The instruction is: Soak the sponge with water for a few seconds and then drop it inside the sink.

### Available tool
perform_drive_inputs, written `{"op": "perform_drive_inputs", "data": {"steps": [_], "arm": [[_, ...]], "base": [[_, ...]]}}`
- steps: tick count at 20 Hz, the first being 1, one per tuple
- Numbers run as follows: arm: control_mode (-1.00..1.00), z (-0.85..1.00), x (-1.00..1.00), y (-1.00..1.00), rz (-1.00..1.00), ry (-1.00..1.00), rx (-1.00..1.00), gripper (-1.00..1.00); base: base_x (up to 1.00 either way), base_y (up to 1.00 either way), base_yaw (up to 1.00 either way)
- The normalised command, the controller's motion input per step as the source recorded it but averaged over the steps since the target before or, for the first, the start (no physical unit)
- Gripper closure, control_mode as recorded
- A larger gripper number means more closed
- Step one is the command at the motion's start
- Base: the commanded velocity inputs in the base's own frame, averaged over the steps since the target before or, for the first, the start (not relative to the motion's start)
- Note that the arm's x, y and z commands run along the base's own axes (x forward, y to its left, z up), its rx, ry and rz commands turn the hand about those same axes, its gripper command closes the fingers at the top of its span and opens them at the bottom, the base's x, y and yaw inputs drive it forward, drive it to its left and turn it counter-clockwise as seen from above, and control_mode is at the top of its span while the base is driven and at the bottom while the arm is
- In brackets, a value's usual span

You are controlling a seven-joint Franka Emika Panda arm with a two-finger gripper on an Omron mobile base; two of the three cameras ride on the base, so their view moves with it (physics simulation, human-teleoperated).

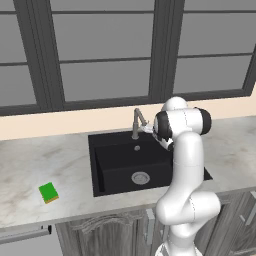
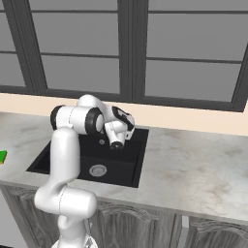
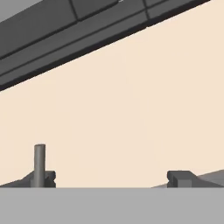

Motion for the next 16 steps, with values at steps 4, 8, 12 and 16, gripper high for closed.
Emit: {"op": "perform_drive_inputs", "data": {"steps": [4,8,12,16], "arm": [[-1.0,-0.37,0.0,-0.66,-0.03,0.0,0.09,-1.0],[-1.0,-0.37,0.0,-0.65,-0.04,0.0,0.08,-1.0],[-1.0,-0.41,0.0,-0.7,-0.05,0.0,0.07,-1.0],[-1.0,-0.2,0.0,-0.68,-0.05,0.0,0.05,-1.0]], "base": [[0.0,0.0,0.0],[0.0,0.0,0.0],[0.0,0.0,0.0],[0.0,0.0,0.0]]}}
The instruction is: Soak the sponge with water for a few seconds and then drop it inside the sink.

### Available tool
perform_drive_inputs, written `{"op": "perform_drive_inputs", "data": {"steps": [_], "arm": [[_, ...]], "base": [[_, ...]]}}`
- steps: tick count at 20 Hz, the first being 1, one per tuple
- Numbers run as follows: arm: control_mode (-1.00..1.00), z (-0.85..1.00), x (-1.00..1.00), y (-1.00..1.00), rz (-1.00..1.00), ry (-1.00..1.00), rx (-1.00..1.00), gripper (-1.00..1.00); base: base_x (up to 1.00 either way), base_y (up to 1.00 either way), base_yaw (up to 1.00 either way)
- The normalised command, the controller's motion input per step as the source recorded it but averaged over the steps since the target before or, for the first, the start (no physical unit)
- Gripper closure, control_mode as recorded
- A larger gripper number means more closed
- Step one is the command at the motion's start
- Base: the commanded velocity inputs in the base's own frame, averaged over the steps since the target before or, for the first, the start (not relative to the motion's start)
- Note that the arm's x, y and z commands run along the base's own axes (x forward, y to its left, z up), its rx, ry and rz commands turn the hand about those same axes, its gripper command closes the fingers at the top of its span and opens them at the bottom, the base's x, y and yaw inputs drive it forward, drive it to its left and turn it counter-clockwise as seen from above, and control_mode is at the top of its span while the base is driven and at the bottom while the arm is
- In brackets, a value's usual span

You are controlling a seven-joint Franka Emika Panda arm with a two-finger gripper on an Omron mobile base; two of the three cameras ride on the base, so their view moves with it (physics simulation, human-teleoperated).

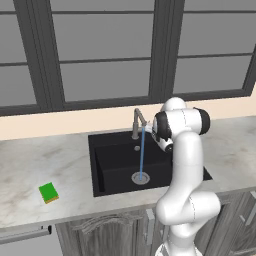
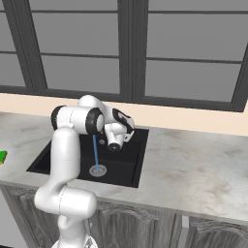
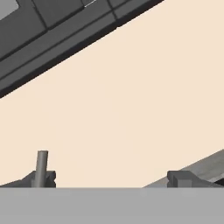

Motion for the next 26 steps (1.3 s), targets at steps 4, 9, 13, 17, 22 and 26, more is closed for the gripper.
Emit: {"op": "perform_drive_inputs", "data": {"steps": [4,9,13,17,22,26], "arm": [[-1.0,0.01,0.0,-0.55,-0.03,0.0,0.07,-1.0],[-1.0,0.12,0.0,-0.52,-0.02,-0.01,0.11,-1.0],[-1.0,0.28,0.0,-0.51,-0.02,0.0,0.15,-1.0],[-1.0,0.25,0.0,-0.51,-0.04,0.0,0.18,-1.0],[-1.0,0.09,0.0,-0.54,-0.04,0.0,0.17,-1.0],[-1.0,0.22,0.0,-0.54,-0.05,0.0,0.15,-1.0]], "base": [[0.0,0.0,0.0],[0.0,0.0,0.0],[0.0,0.0,0.0],[0.0,0.0,0.0],[0.0,0.0,0.0],[0.0,0.0,0.0]]}}
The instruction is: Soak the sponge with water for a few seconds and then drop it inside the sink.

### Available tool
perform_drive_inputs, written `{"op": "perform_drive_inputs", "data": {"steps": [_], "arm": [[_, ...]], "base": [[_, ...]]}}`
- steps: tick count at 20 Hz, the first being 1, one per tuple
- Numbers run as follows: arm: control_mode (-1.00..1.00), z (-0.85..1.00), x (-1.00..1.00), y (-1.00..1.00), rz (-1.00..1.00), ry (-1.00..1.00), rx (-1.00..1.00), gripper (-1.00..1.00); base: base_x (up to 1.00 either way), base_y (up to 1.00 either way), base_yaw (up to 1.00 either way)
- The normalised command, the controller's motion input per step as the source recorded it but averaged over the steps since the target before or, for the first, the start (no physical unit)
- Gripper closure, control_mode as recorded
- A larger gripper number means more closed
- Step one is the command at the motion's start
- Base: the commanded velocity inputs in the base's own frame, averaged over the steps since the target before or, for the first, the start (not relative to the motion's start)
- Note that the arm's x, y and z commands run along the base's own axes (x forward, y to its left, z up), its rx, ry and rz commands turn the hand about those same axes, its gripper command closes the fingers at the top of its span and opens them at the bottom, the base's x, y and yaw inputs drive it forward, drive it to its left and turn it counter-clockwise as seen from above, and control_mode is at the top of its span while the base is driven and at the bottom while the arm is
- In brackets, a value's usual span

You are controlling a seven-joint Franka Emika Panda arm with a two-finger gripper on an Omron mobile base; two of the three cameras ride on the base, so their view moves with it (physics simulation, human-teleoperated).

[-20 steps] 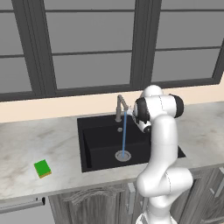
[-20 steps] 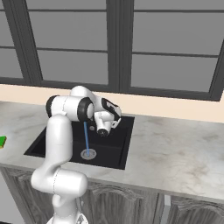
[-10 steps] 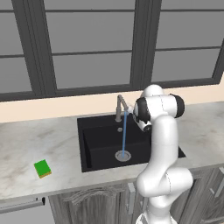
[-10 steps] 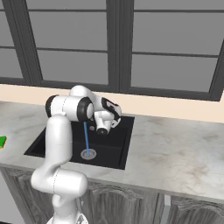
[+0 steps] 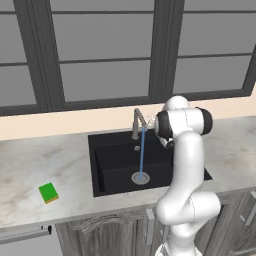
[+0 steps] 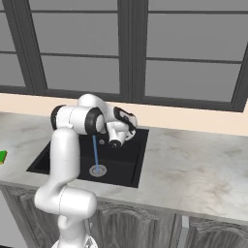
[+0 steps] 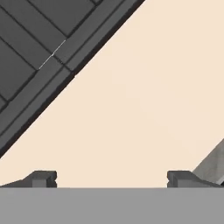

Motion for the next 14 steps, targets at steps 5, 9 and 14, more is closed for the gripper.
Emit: {"op": "perform_drive_inputs", "data": {"steps": [5,9,14], "arm": [[-1.0,0.09,0.0,-0.56,-0.05,0.0,0.13,-1.0],[-1.0,0.09,-0.05,-0.51,-0.04,0.0,0.12,-1.0],[-1.0,0.18,-0.32,-0.39,-0.02,0.0,0.12,-1.0]], "base": [[0.0,0.0,0.0],[0.0,0.0,0.0],[0.0,0.0,0.0]]}}
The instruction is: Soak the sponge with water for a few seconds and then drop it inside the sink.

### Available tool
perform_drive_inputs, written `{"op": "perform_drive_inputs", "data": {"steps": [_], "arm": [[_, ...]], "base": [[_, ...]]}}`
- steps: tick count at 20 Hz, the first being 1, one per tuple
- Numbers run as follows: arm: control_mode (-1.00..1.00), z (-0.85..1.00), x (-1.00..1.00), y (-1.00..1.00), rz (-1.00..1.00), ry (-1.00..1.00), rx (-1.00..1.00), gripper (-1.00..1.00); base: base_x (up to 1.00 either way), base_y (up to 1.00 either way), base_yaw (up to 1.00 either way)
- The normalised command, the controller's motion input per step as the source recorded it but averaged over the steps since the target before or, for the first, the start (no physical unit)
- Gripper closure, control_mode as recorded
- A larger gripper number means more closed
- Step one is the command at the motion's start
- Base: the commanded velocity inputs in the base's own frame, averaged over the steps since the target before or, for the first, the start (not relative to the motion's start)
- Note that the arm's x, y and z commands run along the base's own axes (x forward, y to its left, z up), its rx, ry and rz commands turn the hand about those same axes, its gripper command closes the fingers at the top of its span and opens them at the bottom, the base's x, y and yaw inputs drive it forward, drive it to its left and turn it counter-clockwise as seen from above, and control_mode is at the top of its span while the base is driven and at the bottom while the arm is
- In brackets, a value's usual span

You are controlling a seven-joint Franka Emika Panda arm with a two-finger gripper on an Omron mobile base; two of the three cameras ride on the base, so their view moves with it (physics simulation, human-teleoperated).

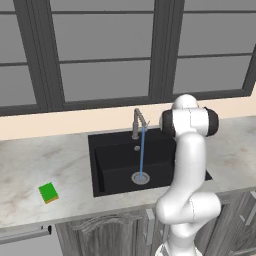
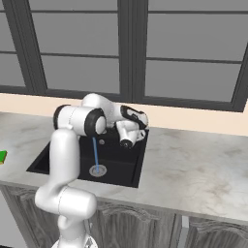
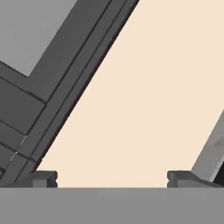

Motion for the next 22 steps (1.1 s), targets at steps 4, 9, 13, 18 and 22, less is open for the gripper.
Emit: {"op": "perform_drive_inputs", "data": {"steps": [4,9,13,18,22], "arm": [[-1.0,0.11,-0.57,-0.38,-0.01,0.0,0.1,-1.0],[-1.0,0.03,-0.57,-0.36,0.0,0.09,0.08,-1.0],[-1.0,0.04,-0.33,-0.36,0.0,0.16,0.02,-1.0],[-1.0,0.11,-0.02,-0.44,0.0,0.25,0.0,-1.0],[-1.0,0.0,0.0,-0.41,0.0,0.26,-0.02,-1.0]], "base": [[0.0,0.0,0.0],[0.0,0.0,0.0],[0.0,0.0,0.0],[0.0,0.0,0.0],[0.0,0.0,0.0]]}}
